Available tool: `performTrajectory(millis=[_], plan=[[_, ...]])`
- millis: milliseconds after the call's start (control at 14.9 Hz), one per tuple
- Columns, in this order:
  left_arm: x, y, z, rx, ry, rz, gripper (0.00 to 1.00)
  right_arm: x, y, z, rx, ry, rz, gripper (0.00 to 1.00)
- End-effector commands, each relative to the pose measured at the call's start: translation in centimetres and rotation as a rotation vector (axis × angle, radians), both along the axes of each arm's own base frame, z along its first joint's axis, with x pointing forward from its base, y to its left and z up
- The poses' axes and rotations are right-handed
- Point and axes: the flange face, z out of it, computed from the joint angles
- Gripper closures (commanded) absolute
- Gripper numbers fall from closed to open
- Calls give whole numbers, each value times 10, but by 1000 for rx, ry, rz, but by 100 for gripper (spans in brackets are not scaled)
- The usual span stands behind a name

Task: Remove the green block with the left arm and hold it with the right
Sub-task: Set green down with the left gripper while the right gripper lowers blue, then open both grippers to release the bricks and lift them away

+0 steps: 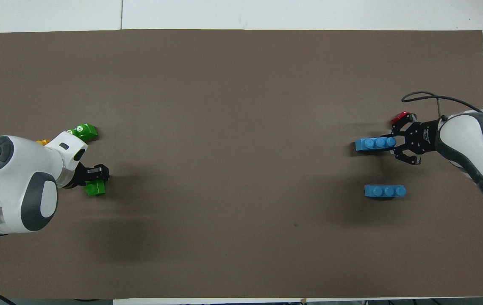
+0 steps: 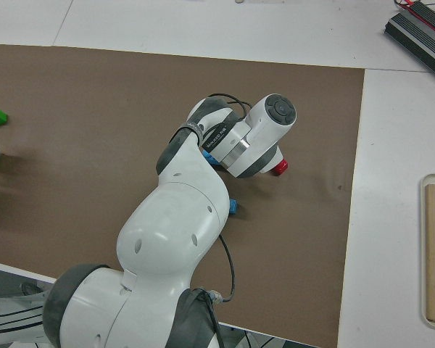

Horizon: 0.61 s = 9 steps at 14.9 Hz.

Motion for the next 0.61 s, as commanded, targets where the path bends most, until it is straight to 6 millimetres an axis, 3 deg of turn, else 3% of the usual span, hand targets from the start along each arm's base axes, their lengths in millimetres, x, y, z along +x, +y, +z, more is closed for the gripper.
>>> performTrajectory(millis=[0, 403, 538], plan=[[11, 2, 18, 1, -40, -11, 0, -3, 1, -4, -21, -9, 5, 100], [35, 4, 90, 5, -25, 1, 0, -4, 0, -9, -25, -11, -10, 98], [39, 1, 111, 6, 8, 5, 0, -4, 1, -9, -23, -9, -18, 82]])
